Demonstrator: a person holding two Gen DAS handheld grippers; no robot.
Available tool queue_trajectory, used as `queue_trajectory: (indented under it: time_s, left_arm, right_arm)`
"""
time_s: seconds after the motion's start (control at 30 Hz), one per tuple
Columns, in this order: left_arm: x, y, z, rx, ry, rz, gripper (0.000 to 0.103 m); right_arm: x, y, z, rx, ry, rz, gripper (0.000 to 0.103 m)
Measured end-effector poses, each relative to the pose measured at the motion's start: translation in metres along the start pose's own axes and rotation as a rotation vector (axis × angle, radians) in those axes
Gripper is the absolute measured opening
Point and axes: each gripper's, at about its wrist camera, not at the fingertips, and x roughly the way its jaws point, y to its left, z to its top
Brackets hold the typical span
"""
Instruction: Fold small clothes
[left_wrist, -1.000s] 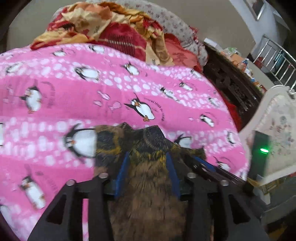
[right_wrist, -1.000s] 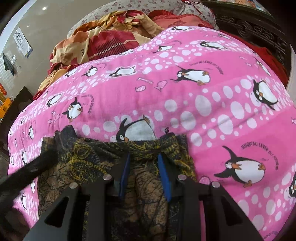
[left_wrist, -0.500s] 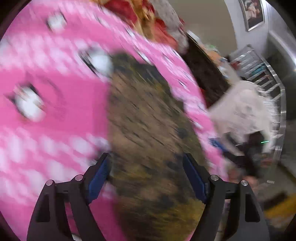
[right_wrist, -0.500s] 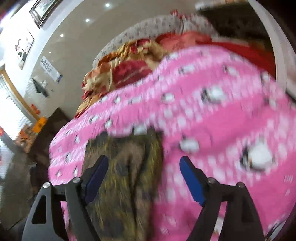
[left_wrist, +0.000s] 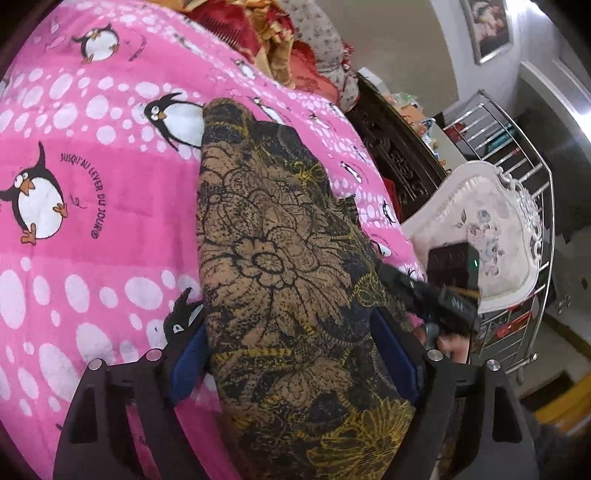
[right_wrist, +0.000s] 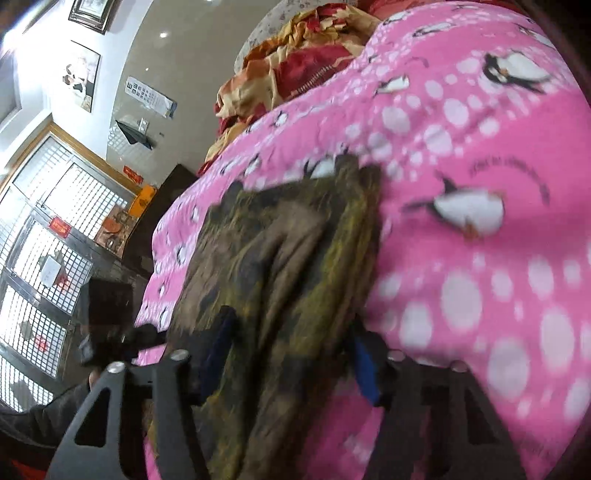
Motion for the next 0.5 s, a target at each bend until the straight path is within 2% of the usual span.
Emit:
queue_trajectory:
  time_s: [0.1, 0.3, 0.33, 0.37, 0.43, 0.5]
  left_arm:
    - [0.000, -0.005, -0.006, 0.055, -0.027, 0.012, 0.065]
    - [-0.003, -0.002, -0.008, 0.051, -0.049, 0.002, 0.064]
    - [-0.003, -0.001, -0.008, 0.042, -0.055, 0.021, 0.050]
    - [-0.005, 0.003, -0.008, 0.008, -0.066, 0.057, 0.030]
    - [-0.010, 0.016, -0.008, -0.073, -0.078, 0.060, 0.007]
    - [-0.014, 0.023, -0.009, -0.127, -0.092, 0.025, 0.000]
  right_arm:
    - [0.009, -0.001, 0.006, -0.029, -0.012, 0.048, 0.038]
    - [0.011, 0.001, 0.005, -0.040, 0.001, 0.042, 0.037]
    - [0.013, 0.001, 0.007, -0.038, 0.011, 0.036, 0.037]
    - [0.014, 0.001, 0.007, -0.036, 0.019, 0.027, 0.036]
    - [0.019, 0.002, 0.009, -0.035, 0.027, 0.010, 0.034]
    - [0.025, 0.007, 0.012, -0.043, 0.023, -0.006, 0.026]
